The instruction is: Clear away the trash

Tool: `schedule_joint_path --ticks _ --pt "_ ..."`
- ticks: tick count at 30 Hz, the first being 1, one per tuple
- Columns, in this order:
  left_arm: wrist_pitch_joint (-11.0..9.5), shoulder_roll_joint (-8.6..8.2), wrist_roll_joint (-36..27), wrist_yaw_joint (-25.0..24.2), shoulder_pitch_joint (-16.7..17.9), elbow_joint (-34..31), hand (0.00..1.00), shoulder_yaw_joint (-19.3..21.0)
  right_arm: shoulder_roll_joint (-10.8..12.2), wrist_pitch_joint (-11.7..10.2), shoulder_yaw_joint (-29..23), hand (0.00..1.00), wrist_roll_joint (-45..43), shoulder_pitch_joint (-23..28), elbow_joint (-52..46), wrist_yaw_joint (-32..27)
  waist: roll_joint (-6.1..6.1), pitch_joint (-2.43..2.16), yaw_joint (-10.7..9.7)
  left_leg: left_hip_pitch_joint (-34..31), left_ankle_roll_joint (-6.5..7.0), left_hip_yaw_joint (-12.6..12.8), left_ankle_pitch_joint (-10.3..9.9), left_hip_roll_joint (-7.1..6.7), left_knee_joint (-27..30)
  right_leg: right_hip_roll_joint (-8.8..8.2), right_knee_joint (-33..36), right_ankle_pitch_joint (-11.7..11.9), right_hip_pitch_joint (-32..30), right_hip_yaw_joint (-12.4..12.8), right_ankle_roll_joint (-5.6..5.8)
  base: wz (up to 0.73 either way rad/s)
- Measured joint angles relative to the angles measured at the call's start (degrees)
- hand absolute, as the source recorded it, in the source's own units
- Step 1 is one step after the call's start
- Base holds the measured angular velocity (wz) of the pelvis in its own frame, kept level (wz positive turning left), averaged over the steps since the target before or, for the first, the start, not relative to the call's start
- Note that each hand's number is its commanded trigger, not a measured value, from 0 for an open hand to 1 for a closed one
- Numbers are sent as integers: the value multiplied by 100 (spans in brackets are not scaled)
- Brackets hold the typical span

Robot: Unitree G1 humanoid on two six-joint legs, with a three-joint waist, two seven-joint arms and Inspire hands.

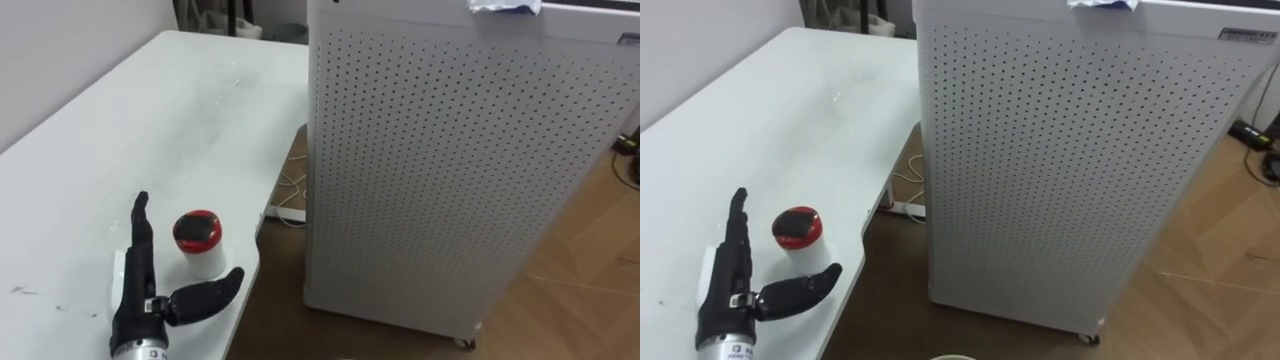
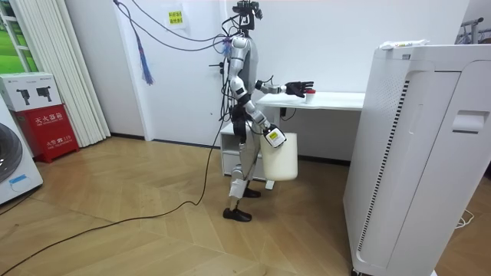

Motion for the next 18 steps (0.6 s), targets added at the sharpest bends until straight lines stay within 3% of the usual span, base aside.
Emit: schedule_joint_path --ticks 18 --pt "49 2 1 -125 -13 3 0 1 -10 177 -3 100 -27 7 3 154 1 2 -140 40 2 80 -8 11 -16 6 6 3 -21 78 -5 -2"
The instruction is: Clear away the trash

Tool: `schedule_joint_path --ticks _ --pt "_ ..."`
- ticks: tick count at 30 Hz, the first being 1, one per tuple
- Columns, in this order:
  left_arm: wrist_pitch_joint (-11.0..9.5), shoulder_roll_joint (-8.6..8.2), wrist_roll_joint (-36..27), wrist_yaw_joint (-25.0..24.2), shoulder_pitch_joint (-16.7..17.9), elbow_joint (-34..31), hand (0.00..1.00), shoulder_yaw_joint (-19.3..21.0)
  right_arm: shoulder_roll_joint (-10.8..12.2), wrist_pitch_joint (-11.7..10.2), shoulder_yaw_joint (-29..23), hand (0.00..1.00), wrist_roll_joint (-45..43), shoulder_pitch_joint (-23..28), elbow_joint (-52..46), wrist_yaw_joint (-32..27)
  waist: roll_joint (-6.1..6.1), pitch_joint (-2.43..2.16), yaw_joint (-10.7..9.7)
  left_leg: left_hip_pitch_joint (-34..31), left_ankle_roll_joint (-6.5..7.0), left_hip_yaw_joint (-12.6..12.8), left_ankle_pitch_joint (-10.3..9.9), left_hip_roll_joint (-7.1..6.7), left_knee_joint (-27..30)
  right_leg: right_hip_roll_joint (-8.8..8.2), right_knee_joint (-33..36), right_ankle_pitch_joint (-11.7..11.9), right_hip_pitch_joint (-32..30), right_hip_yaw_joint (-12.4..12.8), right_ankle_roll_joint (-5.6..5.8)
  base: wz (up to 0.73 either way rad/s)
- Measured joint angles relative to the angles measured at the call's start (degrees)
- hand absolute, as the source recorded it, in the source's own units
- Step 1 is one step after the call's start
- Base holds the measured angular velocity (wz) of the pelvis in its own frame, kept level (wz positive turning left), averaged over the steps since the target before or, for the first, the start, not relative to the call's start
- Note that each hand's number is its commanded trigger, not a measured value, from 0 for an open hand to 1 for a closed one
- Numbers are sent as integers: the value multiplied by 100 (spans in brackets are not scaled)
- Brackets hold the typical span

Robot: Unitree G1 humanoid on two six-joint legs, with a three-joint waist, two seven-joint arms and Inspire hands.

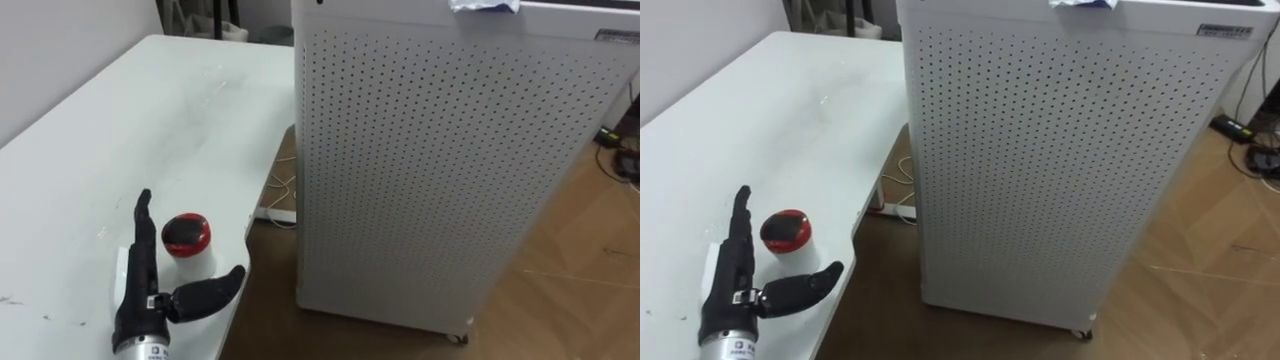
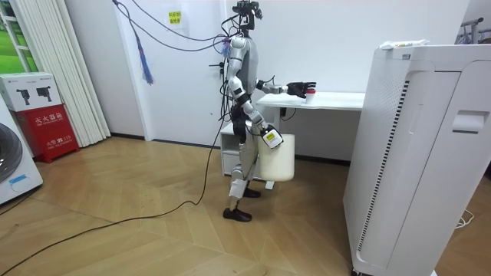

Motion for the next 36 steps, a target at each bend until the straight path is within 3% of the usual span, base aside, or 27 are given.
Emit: schedule_joint_path --ticks 11,13,15,17,18,27,36 --pt "114 -40 -1 -5 -192 252 0 -3 1 2 0 100 -162 1 0 35 -6 -3 -14 38 4 57 -11 6 1 0 7 1 5 30 -1 -1" --pt "117 -43 -1 -5 -192 253 39 -3 1 4 0 100 -174 2 1 34 -6 -3 -15 38 5 59 -12 6 0 0 7 1 2 37 -1 0" --pt "118 -45 -2 -5 -192 253 66 -2 0 5 1 100 -174 4 1 34 -5 -4 -14 40 5 58 -12 6 0 0 7 1 1 41 -1 0" --pt "125 -52 -12 -3 -193 254 85 -2 1 5 1 100 -174 9 1 33 -4 -5 -13 41 5 57 -12 6 0 -1 6 1 -1 41 -1 0" --pt "134 -53 -14 -2 -197 254 100 -2 1 5 1 100 -174 12 1 31 -2 -5 -13 41 5 56 -12 6 -1 -1 6 1 -1 41 -1 0" --pt "211 -66 -620 0 -214 293 100 -60 0 6 7 100 -178 75 -1 -33 12 -17 -35 54 5 69 -13 10 -9 0 25 1 -20 58 -1 -1" --pt "275 -111 -748 7 -447 530 100 -53 0 134 6 100 -180 117 -1 -58 5 -24 -45 57 5 200 -13 42 -12 11 103 4 -85 55 -5 -6"
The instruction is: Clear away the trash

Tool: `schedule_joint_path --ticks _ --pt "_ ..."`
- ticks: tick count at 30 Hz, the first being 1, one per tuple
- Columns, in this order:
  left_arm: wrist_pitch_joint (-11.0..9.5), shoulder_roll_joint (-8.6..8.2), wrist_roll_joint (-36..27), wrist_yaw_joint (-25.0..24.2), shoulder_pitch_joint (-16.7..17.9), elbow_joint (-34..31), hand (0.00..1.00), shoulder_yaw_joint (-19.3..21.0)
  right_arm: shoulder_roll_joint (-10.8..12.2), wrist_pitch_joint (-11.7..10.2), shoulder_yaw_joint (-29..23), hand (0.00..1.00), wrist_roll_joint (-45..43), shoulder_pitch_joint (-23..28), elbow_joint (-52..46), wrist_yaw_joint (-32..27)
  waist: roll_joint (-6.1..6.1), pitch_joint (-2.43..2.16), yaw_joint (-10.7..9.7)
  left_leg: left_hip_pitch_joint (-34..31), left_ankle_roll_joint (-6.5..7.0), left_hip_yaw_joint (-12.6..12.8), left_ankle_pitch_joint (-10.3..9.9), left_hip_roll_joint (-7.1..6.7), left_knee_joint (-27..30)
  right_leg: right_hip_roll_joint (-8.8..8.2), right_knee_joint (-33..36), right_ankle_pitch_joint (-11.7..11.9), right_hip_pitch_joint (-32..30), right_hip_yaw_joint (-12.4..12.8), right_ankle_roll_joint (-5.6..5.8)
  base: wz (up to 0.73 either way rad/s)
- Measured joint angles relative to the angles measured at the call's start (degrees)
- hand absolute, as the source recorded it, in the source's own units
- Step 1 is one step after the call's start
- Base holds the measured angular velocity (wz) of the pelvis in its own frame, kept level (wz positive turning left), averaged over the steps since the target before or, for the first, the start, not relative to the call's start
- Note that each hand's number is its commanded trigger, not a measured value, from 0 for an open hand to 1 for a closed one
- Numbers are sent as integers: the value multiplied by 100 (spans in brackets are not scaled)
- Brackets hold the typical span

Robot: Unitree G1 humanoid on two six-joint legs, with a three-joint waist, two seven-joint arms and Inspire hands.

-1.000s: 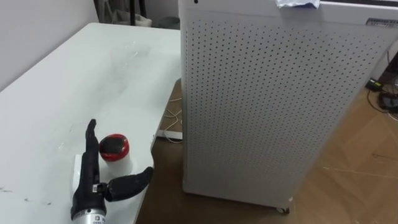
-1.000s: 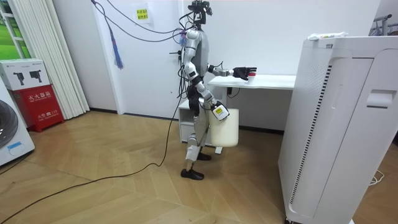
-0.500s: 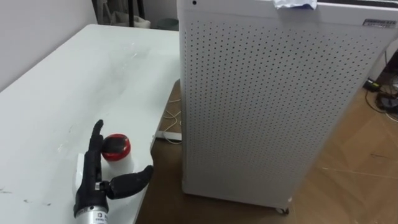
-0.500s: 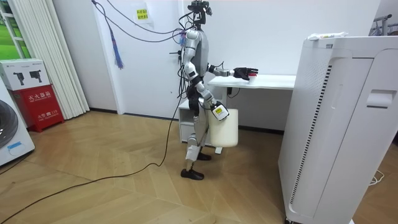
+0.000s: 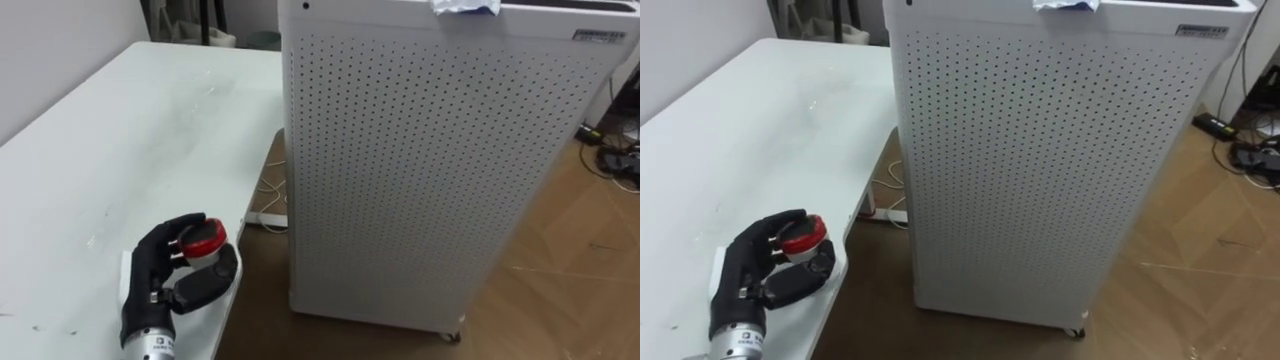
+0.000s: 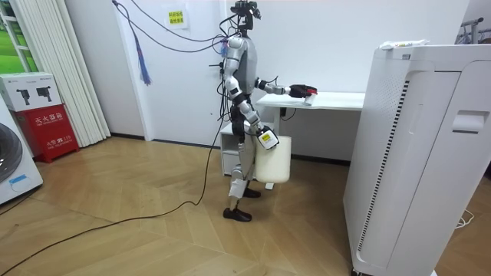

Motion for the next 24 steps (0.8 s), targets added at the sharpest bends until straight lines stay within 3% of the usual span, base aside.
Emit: schedule_joint_path --ticks 8,14,19,22,24 --pt "6 -5 -51 -60 -176 277 100 20 -3 60 1 100 0 3 -109 -123 -46 -20 12 77 -24 96 -18 59 30 41 90 6 29 7 -10 -6" --pt "0 -25 -48 -233 -255 343 100 13 -3 82 3 100 -68 -5 -369 -122 -152 24 34 58 -32 131 -93 108 125 68 174 15 3 2 -24 -7" --pt "62 -85 -39 -473 -256 273 100 -5 9 82 -17 100 7 -68 -450 -154 -238 21 47 -74 -27 122 -178 149 334 94 175 18 -27 -23 -30 -1" --pt "182 -147 -44 -658 -254 11 100 -50 11 83 -21 100 84 -238 -450 -183 -249 14 60 -348 -12 103 -211 173 537 106 187 45 -222 -36 -37 1" --pt "212 -179 -44 -776 -254 -517 100 -175 11 83 -24 100 83 -458 -444 -268 -244 16 65 -548 10 88 -227 196 663 114 184 82 -356 -62 -35 4"
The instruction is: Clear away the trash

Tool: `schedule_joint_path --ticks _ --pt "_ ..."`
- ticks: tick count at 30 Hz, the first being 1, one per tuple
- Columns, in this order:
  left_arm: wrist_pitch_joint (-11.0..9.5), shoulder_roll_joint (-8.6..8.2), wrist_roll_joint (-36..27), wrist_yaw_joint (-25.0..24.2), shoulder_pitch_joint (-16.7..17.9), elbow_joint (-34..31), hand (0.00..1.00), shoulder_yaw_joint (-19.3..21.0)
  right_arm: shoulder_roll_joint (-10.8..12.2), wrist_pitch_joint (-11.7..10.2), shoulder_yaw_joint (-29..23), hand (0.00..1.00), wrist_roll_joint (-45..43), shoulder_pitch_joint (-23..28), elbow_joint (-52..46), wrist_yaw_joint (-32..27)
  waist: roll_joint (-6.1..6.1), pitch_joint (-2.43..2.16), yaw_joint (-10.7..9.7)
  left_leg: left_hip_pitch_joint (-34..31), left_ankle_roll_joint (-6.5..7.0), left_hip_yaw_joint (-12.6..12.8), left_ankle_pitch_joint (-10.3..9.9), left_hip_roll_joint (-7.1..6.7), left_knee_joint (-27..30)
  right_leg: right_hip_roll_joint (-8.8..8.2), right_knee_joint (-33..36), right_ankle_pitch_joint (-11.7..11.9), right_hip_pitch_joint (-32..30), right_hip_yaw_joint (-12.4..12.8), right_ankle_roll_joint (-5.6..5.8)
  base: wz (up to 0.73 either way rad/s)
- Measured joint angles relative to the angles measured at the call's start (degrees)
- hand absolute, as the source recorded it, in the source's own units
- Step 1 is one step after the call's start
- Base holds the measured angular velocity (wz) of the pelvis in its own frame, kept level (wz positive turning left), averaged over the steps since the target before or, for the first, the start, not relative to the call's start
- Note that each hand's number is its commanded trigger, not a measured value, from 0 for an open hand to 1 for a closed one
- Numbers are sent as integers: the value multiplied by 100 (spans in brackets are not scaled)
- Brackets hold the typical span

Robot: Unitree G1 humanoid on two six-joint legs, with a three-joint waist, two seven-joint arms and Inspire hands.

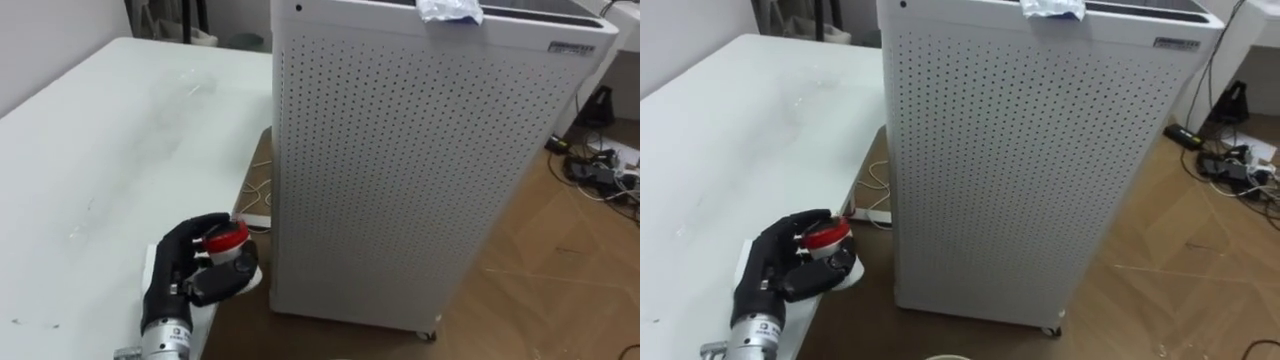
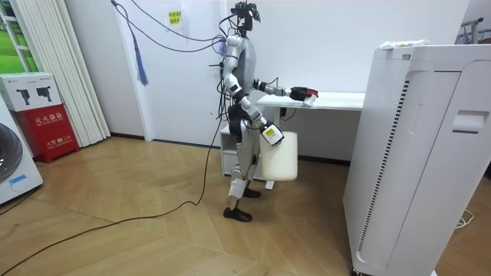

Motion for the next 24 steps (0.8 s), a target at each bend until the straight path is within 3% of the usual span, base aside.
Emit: schedule_joint_path --ticks 3,9,14,22,23,24 --pt "-10 -3 -62 -218 -3 -411 100 -180 -9 0 0 100 -2 -331 -1 -110 34 2 2 1 14 -4 -10 -3 15 -16 4 2 1 -7 4 0" --pt "7 -98 -113 -764 -1 -550 100 -459 -26 -8 -9 100 198 -818 -14 -209 131 14 8 -87 16 -77 -11 -21 24 -19 2 5 -53 -94 10 6" --pt "43 -55 -96 -1067 15 -559 100 -733 -20 -34 -26 100 228 -1028 -37 -341 218 -9 -13 -170 16 -75 -10 -28 21 -20 11 5 -139 -74 10 0" --pt "43 -45 -117 -1633 55 -562 100 -1013 -57 -48 -63 100 225 -1097 -38 -442 297 -1 -37 -214 17 -75 -9 -32 15 -25 12 3 -184 -79 12 0" --pt "43 -43 -118 -1698 56 -561 81 -1029 -70 -48 -64 100 226 -1111 -38 -442 324 2 -37 -213 18 -75 -9 -36 6 -28 12 2 -185 -79 15 0" --pt "43 -39 -121 -1771 57 -561 23 -1050 -89 -48 -67 100 227 -1127 -38 -440 347 4 -45 -208 18 -66 -9 -39 -5 -32 12 -1 -187 -78 19 0"
